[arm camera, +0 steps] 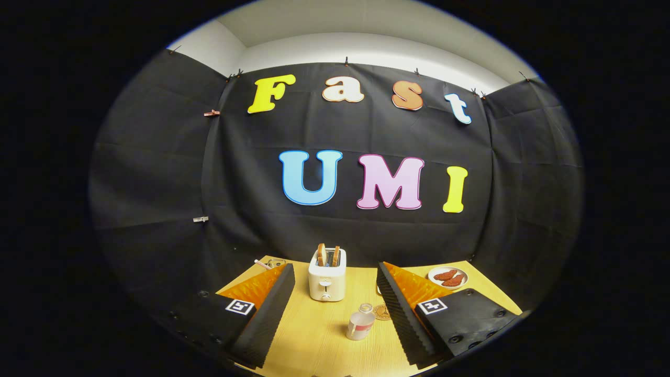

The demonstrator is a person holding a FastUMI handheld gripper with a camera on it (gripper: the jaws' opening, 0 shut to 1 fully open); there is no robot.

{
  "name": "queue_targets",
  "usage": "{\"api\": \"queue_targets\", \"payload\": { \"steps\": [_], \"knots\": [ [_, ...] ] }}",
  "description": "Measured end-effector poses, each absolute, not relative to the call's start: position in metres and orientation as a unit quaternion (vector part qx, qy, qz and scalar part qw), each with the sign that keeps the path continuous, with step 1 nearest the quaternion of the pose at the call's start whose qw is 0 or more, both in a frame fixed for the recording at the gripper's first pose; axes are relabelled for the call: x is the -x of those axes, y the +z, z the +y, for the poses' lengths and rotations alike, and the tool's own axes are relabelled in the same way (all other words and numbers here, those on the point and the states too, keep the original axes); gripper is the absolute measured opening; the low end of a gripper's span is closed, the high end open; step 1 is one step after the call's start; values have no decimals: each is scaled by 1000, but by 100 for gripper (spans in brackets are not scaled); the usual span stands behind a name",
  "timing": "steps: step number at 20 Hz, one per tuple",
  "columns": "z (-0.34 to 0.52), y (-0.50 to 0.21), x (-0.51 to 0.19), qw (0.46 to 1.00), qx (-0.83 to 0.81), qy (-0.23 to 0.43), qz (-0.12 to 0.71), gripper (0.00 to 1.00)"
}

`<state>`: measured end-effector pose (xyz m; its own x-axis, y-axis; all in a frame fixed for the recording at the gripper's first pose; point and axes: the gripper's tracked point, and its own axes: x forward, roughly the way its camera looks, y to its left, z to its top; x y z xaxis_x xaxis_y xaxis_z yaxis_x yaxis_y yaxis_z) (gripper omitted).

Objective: Take the bottle from table, then pour the juice into the cup, finally place the bottle on the coaster

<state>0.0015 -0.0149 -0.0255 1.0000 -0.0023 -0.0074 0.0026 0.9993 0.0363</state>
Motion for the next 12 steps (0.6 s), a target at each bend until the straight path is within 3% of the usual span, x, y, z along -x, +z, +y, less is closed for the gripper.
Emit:
{"api": "queue_targets", "payload": {
  "steps": [12],
  "knots": [
    [-22, -34, -4, 999, -22, -27, 3, 97]
  ]
}}
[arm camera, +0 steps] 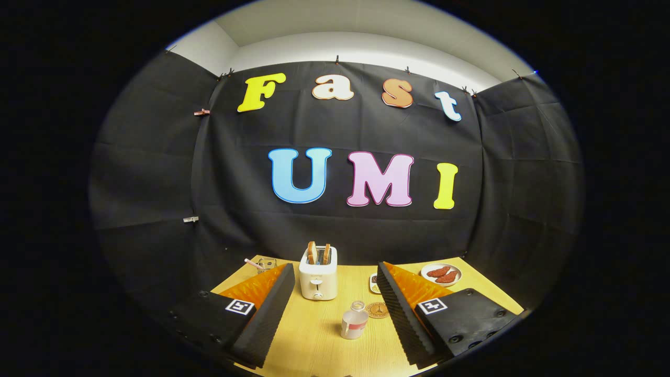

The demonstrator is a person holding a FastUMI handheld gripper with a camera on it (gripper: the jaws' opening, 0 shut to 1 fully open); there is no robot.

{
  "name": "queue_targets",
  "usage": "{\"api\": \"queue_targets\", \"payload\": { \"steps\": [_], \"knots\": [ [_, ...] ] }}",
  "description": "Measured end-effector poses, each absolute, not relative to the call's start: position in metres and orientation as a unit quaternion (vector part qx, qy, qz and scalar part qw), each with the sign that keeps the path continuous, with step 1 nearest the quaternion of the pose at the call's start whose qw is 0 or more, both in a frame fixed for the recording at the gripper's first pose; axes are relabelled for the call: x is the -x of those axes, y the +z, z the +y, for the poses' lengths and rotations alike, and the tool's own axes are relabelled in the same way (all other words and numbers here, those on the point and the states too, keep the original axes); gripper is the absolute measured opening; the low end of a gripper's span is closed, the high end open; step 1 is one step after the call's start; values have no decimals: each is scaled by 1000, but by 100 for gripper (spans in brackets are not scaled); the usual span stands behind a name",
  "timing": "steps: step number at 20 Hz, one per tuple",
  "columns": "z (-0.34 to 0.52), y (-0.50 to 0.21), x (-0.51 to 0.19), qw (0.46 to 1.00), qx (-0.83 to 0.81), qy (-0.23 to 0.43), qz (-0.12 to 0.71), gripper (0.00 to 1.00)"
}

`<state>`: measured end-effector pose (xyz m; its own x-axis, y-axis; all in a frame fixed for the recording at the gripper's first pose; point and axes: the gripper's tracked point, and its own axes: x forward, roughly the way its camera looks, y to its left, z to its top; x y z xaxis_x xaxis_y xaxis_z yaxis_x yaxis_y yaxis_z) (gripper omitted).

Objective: Take the bottle from table, then pour the juice into the cup, finally place the bottle on the coaster

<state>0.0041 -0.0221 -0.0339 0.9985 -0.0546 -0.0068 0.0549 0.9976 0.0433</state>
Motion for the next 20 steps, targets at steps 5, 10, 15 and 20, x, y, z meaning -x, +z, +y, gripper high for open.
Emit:
{"api": "queue_targets", "payload": {
  "steps": [5, 10, 15, 20],
  "knots": [
    [-22, -58, -12, 999, -34, -38, 12, 97],
    [-29, -102, -21, 997, -40, -55, 28, 97],
    [-31, -156, -38, 996, -37, -65, 50, 97],
    [-41, -207, -70, 994, -39, -89, 50, 97]
  ]
}}
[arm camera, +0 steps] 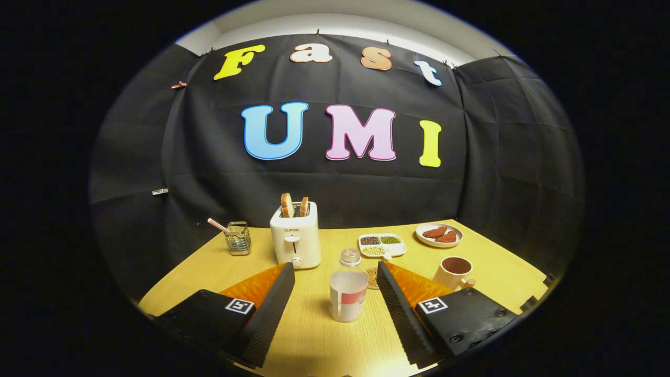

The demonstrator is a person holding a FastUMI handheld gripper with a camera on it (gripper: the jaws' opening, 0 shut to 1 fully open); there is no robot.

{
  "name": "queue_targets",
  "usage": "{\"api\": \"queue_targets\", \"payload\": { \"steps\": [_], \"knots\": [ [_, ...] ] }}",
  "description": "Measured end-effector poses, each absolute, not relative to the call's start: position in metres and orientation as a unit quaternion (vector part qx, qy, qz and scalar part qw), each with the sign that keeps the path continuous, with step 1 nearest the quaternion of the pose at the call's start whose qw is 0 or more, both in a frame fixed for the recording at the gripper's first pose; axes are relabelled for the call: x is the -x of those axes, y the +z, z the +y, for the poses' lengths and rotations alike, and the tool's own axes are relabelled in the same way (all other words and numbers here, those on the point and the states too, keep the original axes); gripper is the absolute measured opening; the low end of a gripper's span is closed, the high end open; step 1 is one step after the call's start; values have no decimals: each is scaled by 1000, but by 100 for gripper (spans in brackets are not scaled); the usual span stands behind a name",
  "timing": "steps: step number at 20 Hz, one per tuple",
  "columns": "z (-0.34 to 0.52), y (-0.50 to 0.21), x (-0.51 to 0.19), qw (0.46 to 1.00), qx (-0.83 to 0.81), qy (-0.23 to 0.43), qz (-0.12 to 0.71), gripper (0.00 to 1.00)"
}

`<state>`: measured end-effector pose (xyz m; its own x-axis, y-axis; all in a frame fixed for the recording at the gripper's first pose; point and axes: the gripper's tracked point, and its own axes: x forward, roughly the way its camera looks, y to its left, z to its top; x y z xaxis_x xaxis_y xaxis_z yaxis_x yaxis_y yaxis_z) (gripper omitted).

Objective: Take the bottle from table, then pour the juice into the cup, finally place the bottle on the coaster

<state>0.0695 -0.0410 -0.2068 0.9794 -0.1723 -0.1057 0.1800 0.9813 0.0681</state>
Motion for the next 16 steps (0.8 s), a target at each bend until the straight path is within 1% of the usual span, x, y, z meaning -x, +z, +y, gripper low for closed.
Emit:
{"api": "queue_targets", "payload": {
  "steps": [4, 9, 14, 16],
  "knots": [
    [-55, -250, -96, 992, -31, -103, 66, 97],
    [-65, -293, -128, 990, -21, -106, 85, 97],
    [-70, -320, -158, 991, -11, -95, 98, 97],
    [-74, -321, -164, 990, -5, -100, 95, 97]
  ]
}}
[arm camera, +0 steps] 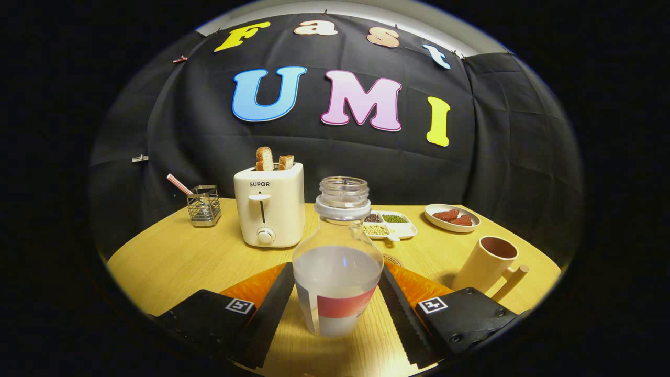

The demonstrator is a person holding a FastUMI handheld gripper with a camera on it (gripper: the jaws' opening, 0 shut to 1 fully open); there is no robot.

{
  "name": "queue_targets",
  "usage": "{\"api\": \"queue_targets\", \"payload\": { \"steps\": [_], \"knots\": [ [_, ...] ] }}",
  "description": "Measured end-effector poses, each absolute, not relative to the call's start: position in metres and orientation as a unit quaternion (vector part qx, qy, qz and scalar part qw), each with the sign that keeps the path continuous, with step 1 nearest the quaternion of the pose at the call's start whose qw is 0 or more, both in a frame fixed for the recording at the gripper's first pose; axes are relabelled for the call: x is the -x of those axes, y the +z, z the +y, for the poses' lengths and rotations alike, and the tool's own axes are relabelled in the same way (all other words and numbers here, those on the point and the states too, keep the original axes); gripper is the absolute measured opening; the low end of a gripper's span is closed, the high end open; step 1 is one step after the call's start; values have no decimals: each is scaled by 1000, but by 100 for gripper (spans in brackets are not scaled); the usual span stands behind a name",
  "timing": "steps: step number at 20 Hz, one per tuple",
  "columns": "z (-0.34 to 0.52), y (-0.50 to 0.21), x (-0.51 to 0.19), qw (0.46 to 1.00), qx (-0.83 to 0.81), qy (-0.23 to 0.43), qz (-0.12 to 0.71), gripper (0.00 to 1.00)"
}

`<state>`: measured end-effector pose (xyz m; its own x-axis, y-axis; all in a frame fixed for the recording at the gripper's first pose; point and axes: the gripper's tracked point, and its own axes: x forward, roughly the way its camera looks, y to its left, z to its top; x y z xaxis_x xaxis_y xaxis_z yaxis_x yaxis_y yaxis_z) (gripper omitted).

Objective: Take the bottle from table, then pour the juice into the cup, finally place the bottle on the coaster

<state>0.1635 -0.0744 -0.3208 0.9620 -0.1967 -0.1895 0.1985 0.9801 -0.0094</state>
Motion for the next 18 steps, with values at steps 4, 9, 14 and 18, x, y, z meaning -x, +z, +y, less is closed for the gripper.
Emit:
{"api": "queue_targets", "payload": {
  "steps": [4, 9, 14, 18],
  "knots": [
    [-79, -333, -172, 989, -6, -99, 107, 97],
    [-85, -334, -172, 989, -6, -95, 111, 81],
    [-85, -332, -167, 989, -34, -76, 120, 75],
    [-98, -304, -155, 990, -63, -60, 112, 72]
  ]
}}
